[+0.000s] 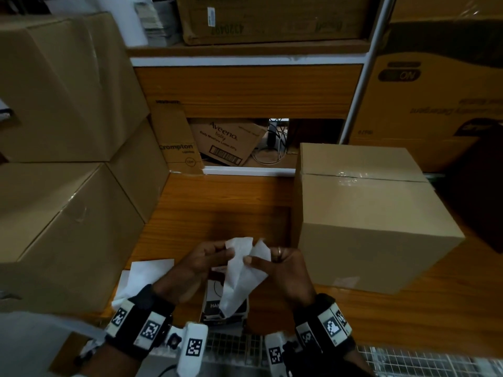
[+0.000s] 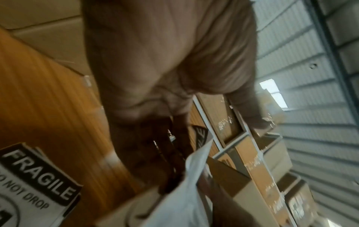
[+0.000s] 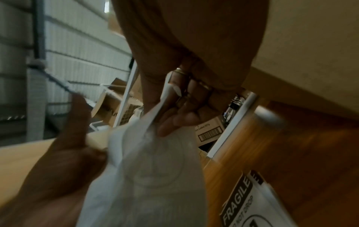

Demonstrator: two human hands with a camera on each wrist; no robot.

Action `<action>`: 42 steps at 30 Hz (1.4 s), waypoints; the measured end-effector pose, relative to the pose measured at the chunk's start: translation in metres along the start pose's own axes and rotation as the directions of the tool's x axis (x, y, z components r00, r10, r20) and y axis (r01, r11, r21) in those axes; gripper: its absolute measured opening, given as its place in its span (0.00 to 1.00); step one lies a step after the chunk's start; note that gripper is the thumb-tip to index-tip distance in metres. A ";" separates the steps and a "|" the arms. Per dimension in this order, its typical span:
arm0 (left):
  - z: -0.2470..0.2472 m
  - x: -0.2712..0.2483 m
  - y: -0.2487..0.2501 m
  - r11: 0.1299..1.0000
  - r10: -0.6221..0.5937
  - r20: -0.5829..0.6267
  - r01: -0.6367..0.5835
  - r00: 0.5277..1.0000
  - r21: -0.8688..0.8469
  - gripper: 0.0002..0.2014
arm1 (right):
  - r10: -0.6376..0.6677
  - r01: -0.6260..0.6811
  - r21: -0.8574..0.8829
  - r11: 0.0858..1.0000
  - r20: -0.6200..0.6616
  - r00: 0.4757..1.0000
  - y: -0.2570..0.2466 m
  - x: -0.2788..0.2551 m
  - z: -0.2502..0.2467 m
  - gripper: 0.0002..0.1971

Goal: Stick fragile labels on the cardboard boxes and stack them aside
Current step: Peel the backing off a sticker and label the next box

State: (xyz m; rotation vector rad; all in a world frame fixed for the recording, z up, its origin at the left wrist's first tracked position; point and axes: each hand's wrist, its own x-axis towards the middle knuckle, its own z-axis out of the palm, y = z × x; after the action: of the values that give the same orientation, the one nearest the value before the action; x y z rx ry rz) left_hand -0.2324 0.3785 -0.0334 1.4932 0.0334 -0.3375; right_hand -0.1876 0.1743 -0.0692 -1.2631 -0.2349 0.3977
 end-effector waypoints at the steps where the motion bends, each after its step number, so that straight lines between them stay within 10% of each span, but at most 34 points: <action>1: 0.005 0.003 0.002 0.999 0.001 -0.066 0.002 0.998 0.052 0.30 | -0.020 0.020 -0.030 0.999 0.020 1.000 0.000 -0.001 0.002 0.03; 9: 0.015 0.017 -0.009 0.966 0.175 -0.269 -0.113 0.947 0.231 0.12 | -0.077 0.082 -0.173 0.982 0.030 0.997 0.002 0.000 0.006 0.14; 25: 0.026 0.015 -0.026 0.985 0.093 -0.516 -0.154 0.851 -0.076 0.17 | 0.064 -0.040 0.170 0.985 -0.136 0.989 -0.007 -0.014 0.031 0.26; 34: 0.027 0.018 -0.025 0.961 0.000 -0.548 -0.153 0.836 -0.233 0.18 | 0.253 -0.170 0.397 0.902 -0.168 0.953 -0.008 -0.011 0.035 0.06; 42: 0.014 0.014 -0.022 0.991 0.032 -0.532 -0.096 0.846 -0.092 0.13 | 0.317 -0.233 0.411 0.882 -0.150 0.936 -0.007 -0.009 0.031 0.08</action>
State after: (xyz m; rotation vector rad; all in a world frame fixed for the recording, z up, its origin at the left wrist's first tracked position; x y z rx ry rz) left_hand -0.2265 0.3612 -0.0571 1.4288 0.4382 0.1419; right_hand -0.2068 0.1958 -0.0526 -0.9355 0.2070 0.5218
